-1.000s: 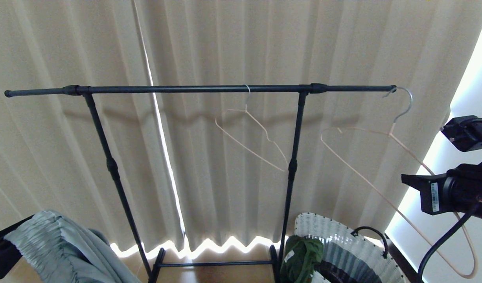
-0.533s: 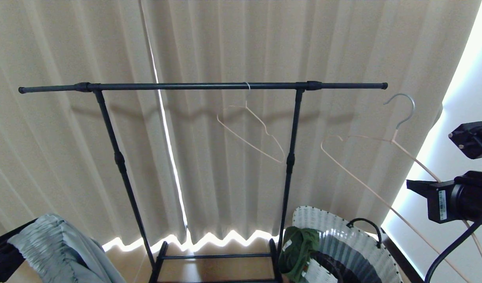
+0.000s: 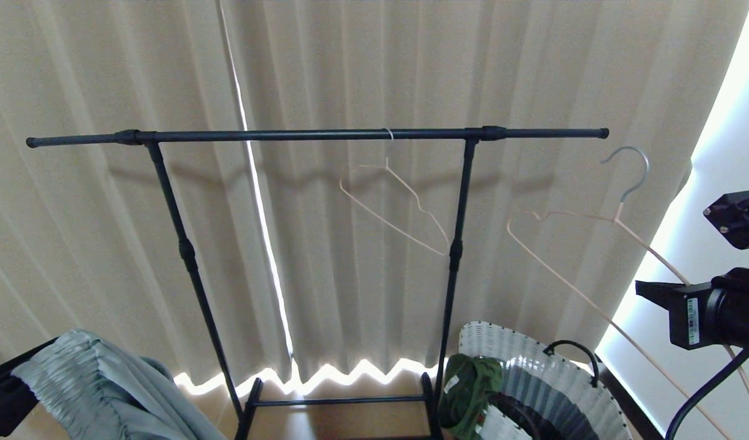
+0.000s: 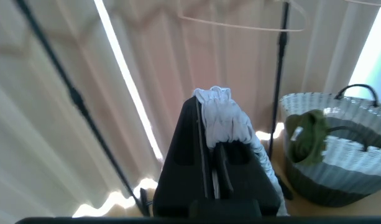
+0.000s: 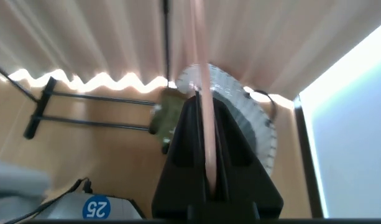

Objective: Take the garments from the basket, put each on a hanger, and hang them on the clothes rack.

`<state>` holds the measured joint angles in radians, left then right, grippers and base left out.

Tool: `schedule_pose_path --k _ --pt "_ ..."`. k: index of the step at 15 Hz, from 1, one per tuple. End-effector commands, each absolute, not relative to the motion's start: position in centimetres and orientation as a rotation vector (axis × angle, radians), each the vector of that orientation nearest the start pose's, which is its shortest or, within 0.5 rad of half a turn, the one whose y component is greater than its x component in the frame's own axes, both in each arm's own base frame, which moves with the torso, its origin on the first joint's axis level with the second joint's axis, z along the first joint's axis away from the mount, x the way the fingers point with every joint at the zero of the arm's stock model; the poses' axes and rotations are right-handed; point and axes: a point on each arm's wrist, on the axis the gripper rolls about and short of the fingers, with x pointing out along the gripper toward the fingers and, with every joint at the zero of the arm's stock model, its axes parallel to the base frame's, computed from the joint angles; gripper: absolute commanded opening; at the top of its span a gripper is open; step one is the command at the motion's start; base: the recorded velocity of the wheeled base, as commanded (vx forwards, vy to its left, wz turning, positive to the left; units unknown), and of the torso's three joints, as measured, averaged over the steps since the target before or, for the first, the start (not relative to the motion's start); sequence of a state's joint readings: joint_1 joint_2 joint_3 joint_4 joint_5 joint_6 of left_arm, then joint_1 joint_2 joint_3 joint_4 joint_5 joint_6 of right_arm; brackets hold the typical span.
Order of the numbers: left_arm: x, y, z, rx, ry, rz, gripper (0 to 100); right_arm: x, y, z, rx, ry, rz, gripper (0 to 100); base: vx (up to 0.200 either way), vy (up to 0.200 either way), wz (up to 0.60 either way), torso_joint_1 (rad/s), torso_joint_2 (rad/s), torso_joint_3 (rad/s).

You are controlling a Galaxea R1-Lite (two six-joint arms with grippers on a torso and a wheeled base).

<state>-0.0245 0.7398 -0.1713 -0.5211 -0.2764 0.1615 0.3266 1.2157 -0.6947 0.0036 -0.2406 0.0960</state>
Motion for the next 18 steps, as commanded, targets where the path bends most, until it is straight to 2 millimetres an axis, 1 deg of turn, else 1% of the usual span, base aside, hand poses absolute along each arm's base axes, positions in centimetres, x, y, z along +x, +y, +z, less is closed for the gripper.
schedule_pose_path --k 1,4,7,8,10,12,13,15,17,18 --pt "6.7 -0.8 16.6 0.154 0.025 -0.304 0 16.5 5.0 21.0 -0.052 0.503 0.062 0 0.0 0.2 0.0 0.012 0.01 0.002" --pt "6.7 -0.8 16.6 0.155 0.026 -0.304 0 16.4 5.0 21.0 -0.052 0.501 0.062 0 0.0 0.2 0.0 0.001 0.0 0.002" --pt "6.7 -0.8 16.4 0.156 0.033 -0.309 0 16.6 5.1 21.2 -0.045 0.487 0.065 0 0.0 0.0 0.0 0.0 0.0 0.0" --pt "6.7 -0.8 16.2 0.155 0.039 -0.311 0 16.9 5.2 21.5 -0.027 0.43 0.069 0 0.0 0.0 0.0 0.0 0.0 0.0" --pt "6.7 -0.9 16.2 0.153 0.041 -0.322 0 17.5 5.5 21.4 0.005 0.339 0.11 0 0.0 0.0 0.0 0.0 0.0 0.0" --pt "6.8 -1.0 16.2 0.153 0.043 -0.345 0 17.9 5.8 21.4 0.023 0.3 0.175 0 0.0 0.0 0.0 0.0 0.0 0.0" --pt "7.5 -1.3 16.5 0.157 0.061 -0.375 0 18.1 5.9 21.4 0.029 0.291 0.211 0 0.0 0.0 0.0 0.0 0.0 0.0" --pt "9.2 -1.5 17.6 0.196 0.083 -0.373 0 18.0 6.2 21.5 0.032 0.29 0.254 0 0.0 0.0 0.0 0.0 0.0 0.0" --pt "11.4 -1.7 19.8 0.213 0.134 -0.358 0 17.5 7.1 21.5 0.023 0.297 0.318 0 0.0 0.0 0.0 0.0 0.0 0.0" --pt "11.5 -1.8 19.9 0.213 0.139 -0.358 0 17.5 7.1 21.5 0.023 0.297 0.319 0 0.0 0.0 0.0 0.0 0.0 0.0"
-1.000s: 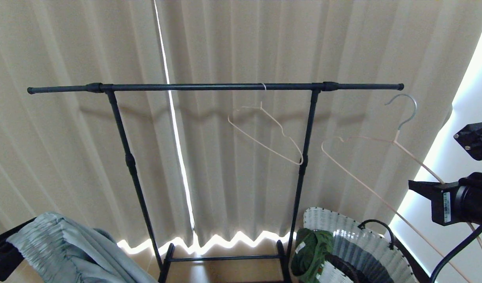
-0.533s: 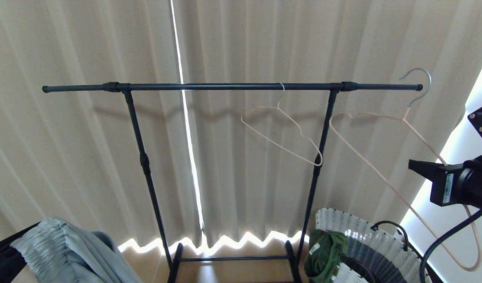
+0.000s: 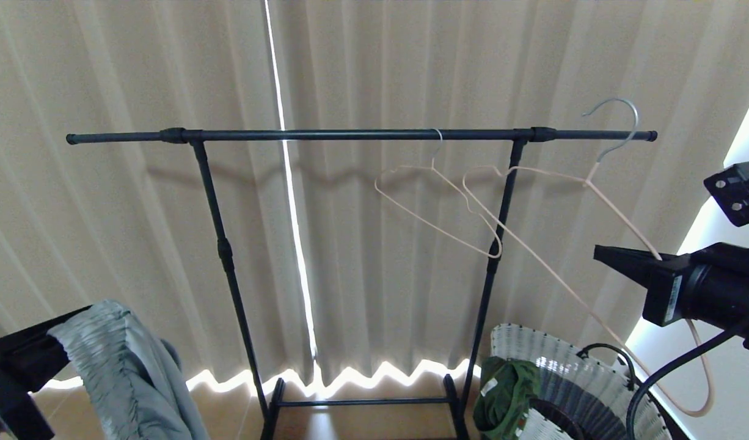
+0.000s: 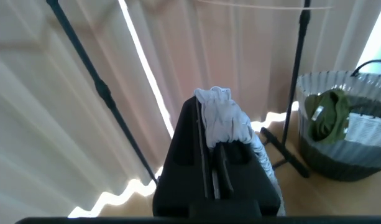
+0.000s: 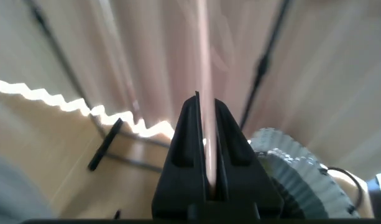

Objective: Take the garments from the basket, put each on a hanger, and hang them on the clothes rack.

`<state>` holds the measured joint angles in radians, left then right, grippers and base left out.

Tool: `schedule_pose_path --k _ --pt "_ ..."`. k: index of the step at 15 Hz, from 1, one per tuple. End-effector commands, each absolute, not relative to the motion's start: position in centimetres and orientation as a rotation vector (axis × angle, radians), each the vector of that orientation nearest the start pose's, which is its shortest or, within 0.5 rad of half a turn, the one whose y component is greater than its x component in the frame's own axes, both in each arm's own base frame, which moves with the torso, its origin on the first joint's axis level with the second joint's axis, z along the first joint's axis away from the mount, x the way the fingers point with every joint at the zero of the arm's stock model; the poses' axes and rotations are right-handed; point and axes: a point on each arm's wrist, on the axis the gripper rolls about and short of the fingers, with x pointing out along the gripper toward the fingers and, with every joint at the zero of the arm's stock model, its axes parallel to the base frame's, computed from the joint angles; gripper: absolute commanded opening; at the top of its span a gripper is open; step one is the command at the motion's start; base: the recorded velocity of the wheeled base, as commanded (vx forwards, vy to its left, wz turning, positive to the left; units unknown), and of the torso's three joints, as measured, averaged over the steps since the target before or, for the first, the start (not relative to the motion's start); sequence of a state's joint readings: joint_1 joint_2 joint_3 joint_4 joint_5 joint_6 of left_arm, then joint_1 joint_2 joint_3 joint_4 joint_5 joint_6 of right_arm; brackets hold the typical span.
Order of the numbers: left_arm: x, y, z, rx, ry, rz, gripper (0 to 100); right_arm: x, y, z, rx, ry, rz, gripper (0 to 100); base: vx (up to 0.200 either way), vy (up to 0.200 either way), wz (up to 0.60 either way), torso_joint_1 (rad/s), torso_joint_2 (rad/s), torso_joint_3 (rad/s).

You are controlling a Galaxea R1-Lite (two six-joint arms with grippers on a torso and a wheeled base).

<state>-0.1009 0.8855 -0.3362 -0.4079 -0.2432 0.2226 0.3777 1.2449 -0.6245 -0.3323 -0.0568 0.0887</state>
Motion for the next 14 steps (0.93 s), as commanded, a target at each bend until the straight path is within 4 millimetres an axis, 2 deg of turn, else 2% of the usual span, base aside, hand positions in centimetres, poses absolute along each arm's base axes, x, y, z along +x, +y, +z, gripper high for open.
schedule_pose_path --k 1,3,5,10,14 --pt "13.6 -2.2 22.5 0.204 0.186 -0.379 0 16.9 8.0 21.2 0.01 0.308 0.377 0 0.0 0.0 0.0 0.0 0.0 0.0" --pt "15.5 -3.0 24.6 0.211 0.206 -0.376 0 16.2 9.0 21.0 0.005 0.317 0.48 0 0.0 0.0 0.0 0.0 0.0 0.0" --pt "17.7 -4.6 25.9 0.237 0.215 -0.328 0 15.6 9.7 21.2 0.014 0.32 0.616 0 0.0 0.0 0.0 0.0 0.0 0.0" --pt "23.3 -8.3 27.0 0.24 0.24 -0.266 0 14.6 11.2 21.2 0.022 0.327 0.805 0 0.0 0.0 0.0 0.0 0.0 0.0" --pt "26.2 -9.6 26.5 0.237 0.27 -0.216 0 13.7 12.4 21.2 0.019 0.324 0.89 0 0.0 0.0 0.0 0.0 0.0 0.0"
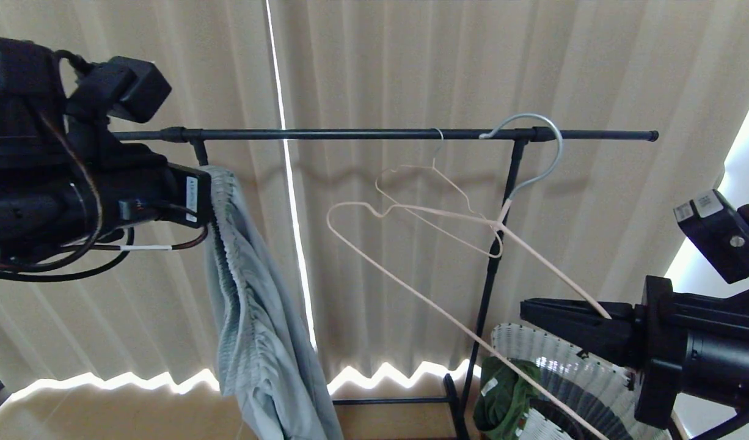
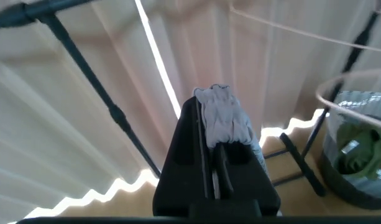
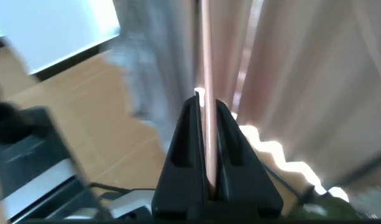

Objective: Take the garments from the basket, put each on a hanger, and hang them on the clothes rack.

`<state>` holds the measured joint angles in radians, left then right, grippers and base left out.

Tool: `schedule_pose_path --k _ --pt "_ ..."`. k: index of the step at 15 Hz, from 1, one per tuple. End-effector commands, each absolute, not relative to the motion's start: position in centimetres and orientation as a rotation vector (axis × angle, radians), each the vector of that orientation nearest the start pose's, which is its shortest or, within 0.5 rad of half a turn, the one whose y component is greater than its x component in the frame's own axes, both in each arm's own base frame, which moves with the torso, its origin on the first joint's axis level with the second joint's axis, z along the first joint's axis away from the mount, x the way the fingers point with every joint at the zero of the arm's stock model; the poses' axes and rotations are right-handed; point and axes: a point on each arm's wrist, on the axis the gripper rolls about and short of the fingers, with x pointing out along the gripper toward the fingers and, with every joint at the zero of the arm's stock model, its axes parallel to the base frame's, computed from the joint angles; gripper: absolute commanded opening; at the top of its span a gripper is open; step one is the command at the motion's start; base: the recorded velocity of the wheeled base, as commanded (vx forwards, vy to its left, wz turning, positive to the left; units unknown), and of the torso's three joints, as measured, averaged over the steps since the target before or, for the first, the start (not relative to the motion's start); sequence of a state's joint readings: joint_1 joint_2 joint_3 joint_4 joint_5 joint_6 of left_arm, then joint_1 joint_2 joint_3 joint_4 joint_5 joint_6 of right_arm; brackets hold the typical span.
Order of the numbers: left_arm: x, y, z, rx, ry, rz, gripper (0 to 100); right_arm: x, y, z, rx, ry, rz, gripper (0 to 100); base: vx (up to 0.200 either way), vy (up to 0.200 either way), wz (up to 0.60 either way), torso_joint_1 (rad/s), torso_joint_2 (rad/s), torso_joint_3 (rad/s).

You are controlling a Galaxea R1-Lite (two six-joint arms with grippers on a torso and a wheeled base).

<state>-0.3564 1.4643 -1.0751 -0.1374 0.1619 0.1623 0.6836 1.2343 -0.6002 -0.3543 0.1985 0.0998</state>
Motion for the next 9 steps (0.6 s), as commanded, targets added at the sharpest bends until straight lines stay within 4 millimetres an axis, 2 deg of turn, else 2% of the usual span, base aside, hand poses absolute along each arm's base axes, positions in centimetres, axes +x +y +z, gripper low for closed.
schedule_pose_path --k 1,4,9 --pt "26.7 -9.9 26.4 0.236 0.274 -0.219 0 13.5 12.9 21.3 0.023 0.324 0.916 0 0.0 0.0 0.0 0.0 0.0 0.0" --pt "27.8 -10.3 26.3 0.23 0.277 -0.156 0 13.3 13.9 21.2 0.018 0.333 0.979 0 0.0 0.0 0.0 0.0 0.0 0.0" --pt "27.7 -11.7 26.7 0.163 0.255 -0.183 0 13.7 14.4 21.5 0.024 0.337 1.019 0 0.0 0.0 0.0 0.0 0.0 0.0"
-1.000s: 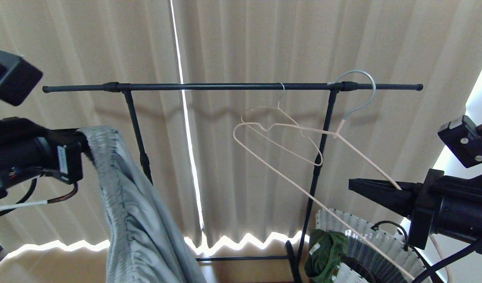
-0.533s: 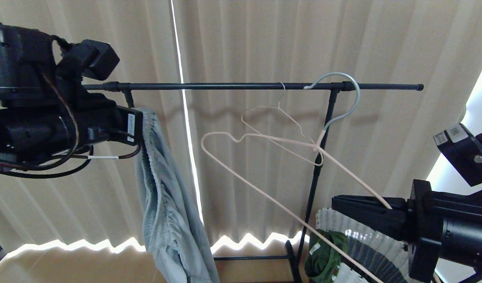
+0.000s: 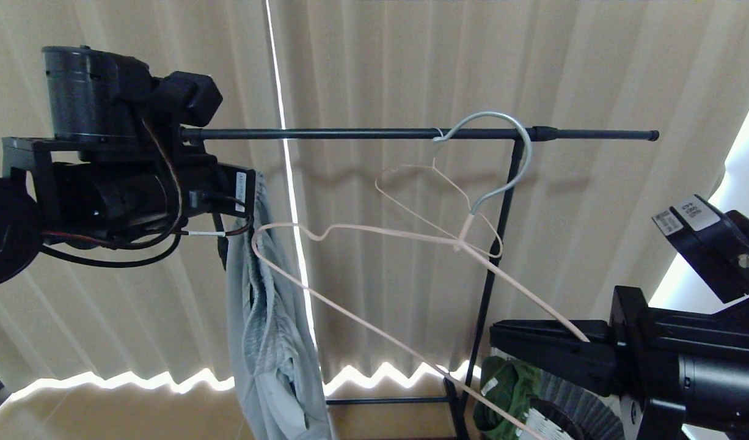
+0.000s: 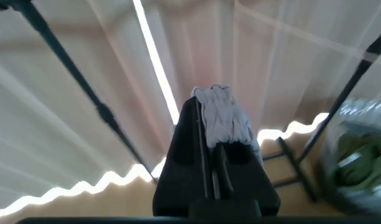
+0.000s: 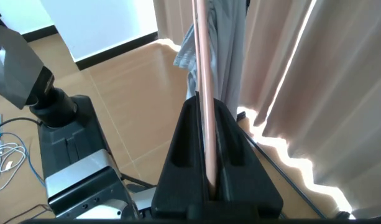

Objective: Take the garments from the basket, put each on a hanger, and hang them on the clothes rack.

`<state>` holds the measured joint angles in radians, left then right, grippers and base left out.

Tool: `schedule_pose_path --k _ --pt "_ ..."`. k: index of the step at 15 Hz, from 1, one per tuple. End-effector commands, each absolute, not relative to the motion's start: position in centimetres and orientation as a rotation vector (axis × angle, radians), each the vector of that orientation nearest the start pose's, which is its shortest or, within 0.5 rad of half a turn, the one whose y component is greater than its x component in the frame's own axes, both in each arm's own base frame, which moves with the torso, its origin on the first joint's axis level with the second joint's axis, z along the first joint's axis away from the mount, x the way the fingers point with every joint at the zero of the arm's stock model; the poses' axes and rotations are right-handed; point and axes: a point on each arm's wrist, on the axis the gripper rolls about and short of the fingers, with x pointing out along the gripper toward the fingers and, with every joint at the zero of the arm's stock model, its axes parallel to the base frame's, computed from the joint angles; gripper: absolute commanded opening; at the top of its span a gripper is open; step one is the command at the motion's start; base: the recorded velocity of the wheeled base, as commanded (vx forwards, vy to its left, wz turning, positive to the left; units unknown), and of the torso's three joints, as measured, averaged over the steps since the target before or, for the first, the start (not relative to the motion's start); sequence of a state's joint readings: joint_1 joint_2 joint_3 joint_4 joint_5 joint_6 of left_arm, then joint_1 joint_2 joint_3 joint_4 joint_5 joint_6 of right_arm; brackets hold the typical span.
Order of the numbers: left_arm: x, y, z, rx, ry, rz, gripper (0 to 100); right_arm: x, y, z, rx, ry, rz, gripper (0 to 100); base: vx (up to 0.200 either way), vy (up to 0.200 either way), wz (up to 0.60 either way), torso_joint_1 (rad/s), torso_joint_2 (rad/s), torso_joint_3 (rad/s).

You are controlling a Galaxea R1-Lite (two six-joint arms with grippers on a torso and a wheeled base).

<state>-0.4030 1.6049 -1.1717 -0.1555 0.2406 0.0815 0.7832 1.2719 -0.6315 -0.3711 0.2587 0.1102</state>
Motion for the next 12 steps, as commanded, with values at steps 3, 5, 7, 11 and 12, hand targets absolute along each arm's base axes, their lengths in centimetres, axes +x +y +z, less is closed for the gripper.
schedule_pose_path --k 3,5,7,11,12 --pt "27.6 -12.0 26.7 0.166 0.257 -0.188 0 14.3 15.0 21.3 0.017 0.35 1.01 0 0.0 0.0 0.0 0.0 0.0 0.0" --pt "27.5 -12.0 26.7 0.173 0.258 -0.173 0 15.0 15.6 21.2 0.015 0.363 1.001 0 0.0 0.0 0.0 0.0 0.0 0.0" --pt "27.5 -11.9 26.6 0.189 0.26 -0.132 0 16.1 15.5 21.1 0.02 0.368 0.965 0 0.0 0.0 0.0 0.0 0.0 0.0" --pt "27.5 -11.8 26.6 0.192 0.262 -0.126 0 16.9 15.4 21.1 0.026 0.376 0.937 0 0.0 0.0 0.0 0.0 0.0 0.0" --pt "27.4 -11.9 26.5 0.199 0.276 -0.127 0 17.3 15.7 21.1 0.026 0.376 0.93 0 0.0 0.0 0.0 0.0 0.0 0.0"
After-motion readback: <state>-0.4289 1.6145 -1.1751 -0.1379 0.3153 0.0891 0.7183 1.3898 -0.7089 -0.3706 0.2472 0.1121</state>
